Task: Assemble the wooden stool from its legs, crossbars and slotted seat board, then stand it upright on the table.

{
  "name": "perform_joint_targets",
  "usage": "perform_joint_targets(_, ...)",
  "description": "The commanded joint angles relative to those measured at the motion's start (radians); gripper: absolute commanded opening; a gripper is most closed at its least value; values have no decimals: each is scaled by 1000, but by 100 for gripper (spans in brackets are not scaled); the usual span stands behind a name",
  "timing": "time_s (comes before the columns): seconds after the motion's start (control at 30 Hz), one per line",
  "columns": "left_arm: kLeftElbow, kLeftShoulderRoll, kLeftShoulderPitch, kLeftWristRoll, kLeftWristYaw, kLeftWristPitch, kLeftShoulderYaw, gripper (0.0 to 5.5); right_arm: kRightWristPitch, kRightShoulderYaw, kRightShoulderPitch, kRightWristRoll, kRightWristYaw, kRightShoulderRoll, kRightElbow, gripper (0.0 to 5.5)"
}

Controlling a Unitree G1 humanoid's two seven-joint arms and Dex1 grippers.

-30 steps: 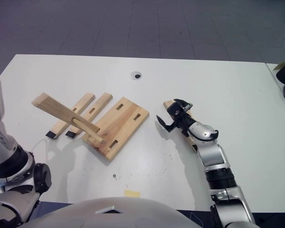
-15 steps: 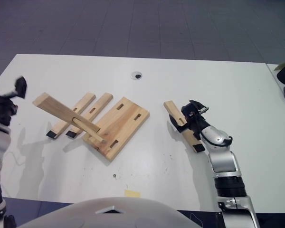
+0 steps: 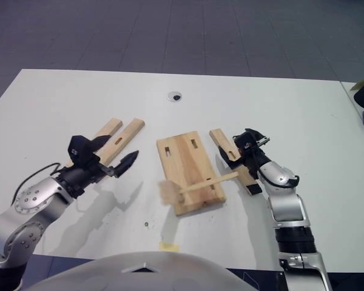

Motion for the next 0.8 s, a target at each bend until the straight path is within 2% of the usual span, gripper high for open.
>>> perform_joint_targets(0.03,100,-36,-50,112,82,-19,78,539,-17,-31,-29,5,-14,-18,31,540)
perform_joint_targets(0.2,119,-7,-4,219,43,7,41,539,-80,-88,-70,40,-39,-8,58,540)
perform_joint_targets(0.37,239,43,24,258,-87,-36,83,539,-106,-95,-94,41,-45,-17,88,540)
perform_joint_targets(0.57,467,111,-92,252,-320,-157,127,539,-104,-87,-98,37,-49,-11,106,540)
perform_joint_targets(0.8,863,165,-282,371,-512,-281,47,539,-98,-65,-83,40,-51,3,86,540)
